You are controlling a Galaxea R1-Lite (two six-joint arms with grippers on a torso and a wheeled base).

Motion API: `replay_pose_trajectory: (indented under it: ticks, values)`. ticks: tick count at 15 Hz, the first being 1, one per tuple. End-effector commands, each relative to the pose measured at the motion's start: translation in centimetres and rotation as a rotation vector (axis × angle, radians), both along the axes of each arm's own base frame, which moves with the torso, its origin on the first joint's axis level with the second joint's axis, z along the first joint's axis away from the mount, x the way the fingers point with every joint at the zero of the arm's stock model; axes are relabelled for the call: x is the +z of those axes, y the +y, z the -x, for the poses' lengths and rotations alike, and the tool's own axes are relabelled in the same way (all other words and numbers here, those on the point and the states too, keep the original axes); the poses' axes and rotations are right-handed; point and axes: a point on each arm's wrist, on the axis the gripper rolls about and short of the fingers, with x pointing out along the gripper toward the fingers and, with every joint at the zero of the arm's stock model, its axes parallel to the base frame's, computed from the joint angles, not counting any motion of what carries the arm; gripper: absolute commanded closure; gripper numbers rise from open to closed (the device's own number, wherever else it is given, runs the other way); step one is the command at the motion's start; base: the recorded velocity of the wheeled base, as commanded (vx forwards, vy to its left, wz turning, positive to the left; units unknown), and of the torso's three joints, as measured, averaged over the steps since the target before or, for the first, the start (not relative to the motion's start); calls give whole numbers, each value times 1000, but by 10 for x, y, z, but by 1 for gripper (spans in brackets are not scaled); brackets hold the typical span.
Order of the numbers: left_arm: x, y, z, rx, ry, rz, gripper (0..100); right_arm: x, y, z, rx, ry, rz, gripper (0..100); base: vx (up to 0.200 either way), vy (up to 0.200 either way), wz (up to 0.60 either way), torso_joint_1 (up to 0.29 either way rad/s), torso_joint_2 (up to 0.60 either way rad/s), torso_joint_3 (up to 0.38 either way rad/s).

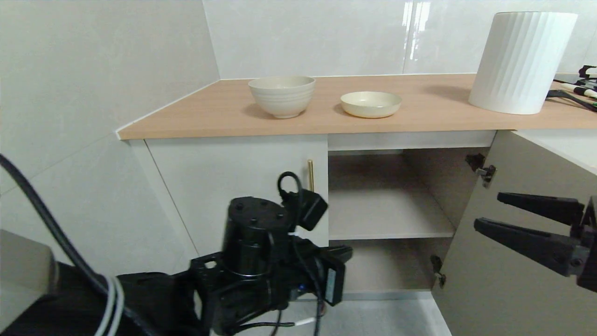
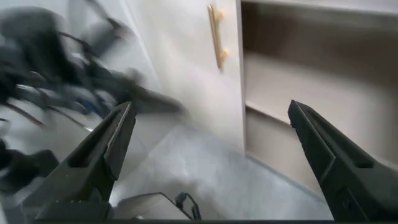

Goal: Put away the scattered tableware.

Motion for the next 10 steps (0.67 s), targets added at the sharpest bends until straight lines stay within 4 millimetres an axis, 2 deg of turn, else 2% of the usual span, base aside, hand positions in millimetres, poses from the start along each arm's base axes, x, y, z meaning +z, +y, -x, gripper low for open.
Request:
replay_pose_trajectory:
  ticks: [1,3,4,5,7,10]
  values:
    - [13,67,4,127,-107,-2,100,-7,26,-52,3,72,75,0,0,0,0,0,0,0]
    - [19,75,4,141,-159,-21,100,-14,31,-67,-13,95,103,0,0,0,0,0,0,0]
    - [20,79,2,157,-164,-23,100,-18,31,-67,-17,111,113,0,0,0,0,0,0,0]
    - [20,80,2,166,-165,-25,0,-20,30,-64,-18,117,117,0,0,0,0,0,0,0]
    - [21,96,7,238,-161,-26,0,-23,25,-54,-18,129,129,0,0,0,0,0,0,0]
    - [31,113,0,318,-191,-10,0,-28,21,-46,-25,100,153,0,0,0,0,0,0,0]
